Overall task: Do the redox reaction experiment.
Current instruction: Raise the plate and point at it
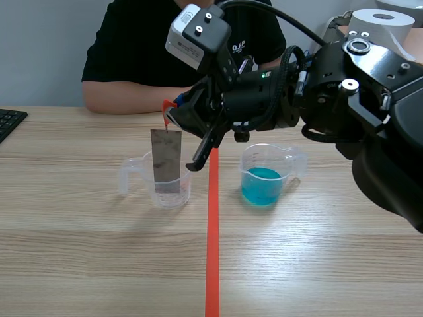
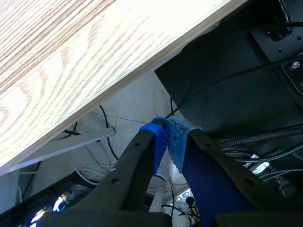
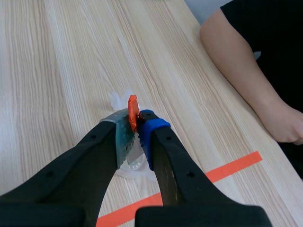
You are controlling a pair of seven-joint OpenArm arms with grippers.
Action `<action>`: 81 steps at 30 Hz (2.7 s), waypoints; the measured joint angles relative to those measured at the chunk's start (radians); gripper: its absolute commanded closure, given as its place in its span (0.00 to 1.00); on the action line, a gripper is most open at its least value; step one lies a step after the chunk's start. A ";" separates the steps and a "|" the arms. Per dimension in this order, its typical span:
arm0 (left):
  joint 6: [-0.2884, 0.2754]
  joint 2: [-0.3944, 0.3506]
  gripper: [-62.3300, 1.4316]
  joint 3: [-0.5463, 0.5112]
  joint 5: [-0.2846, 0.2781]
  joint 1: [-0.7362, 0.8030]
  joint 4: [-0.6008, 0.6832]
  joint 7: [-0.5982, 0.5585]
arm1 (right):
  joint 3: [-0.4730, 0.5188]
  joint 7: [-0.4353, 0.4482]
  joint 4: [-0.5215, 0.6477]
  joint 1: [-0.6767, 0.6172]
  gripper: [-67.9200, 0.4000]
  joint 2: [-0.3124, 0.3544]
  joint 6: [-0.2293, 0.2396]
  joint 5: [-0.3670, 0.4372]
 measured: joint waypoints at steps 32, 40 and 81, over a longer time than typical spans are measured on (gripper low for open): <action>0.000 0.000 0.92 0.000 0.000 0.000 0.000 -0.031 | 0.239 -0.403 0.362 0.000 0.98 0.034 0.000 0.394; 0.000 0.000 0.92 0.000 0.000 0.001 0.000 -0.048 | 0.336 -0.403 0.368 -0.010 0.98 0.181 0.000 0.491; 0.011 -0.130 0.92 -0.008 -0.282 0.346 0.239 -0.487 | 0.468 -0.262 0.258 -0.105 0.98 0.407 0.065 0.566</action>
